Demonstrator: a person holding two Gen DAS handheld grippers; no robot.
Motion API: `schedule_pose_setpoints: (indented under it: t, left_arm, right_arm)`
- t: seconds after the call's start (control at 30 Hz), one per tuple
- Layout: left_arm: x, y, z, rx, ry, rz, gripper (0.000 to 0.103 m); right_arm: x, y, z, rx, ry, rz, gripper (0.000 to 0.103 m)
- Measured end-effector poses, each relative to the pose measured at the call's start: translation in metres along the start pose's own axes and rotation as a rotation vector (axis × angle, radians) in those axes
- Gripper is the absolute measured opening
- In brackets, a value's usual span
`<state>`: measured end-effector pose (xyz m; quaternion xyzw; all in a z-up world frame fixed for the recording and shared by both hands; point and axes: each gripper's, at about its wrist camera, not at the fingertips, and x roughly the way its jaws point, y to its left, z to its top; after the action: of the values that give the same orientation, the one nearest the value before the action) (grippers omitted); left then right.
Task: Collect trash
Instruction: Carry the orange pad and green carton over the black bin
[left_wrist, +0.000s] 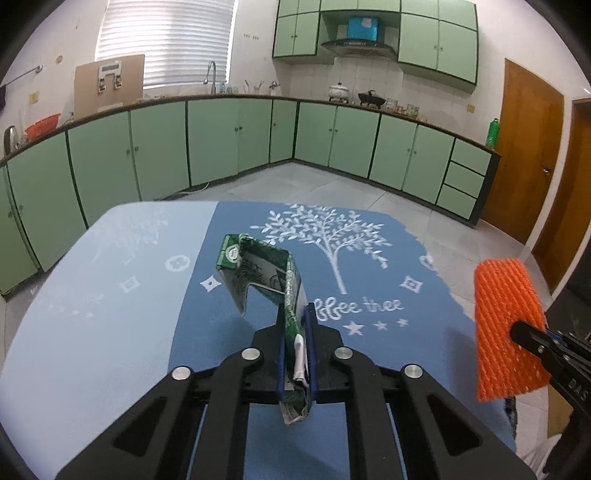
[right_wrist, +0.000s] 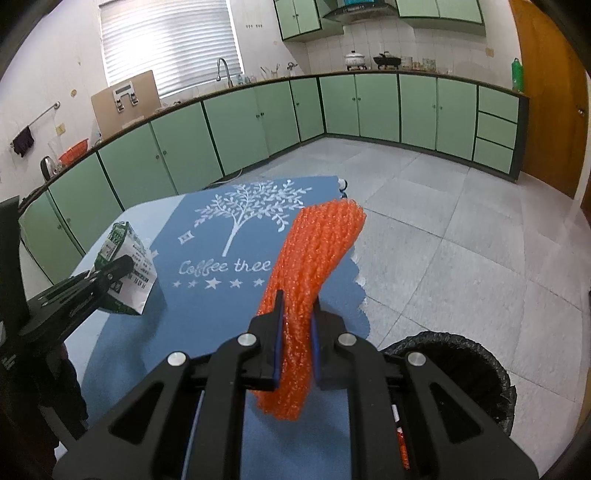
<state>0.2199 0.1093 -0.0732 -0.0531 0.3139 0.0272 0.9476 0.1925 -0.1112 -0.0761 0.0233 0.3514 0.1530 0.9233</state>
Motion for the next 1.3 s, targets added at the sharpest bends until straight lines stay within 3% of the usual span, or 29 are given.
schedule_pose_setpoints:
  t: [0.67, 1.3]
  left_arm:
    - [-0.086, -0.043, -0.013, 0.037, -0.041, -0.085, 0.009]
    - [-0.113, -0.112, -0.026, 0.124, -0.052, -0.204, 0.009]
  right_arm:
    - [-0.090, -0.008, -0.007, -0.018, -0.093, 0.001, 0.011]
    - [-0.146, -0.030, -0.024, -0.015, -0.156, -0.056, 0.011]
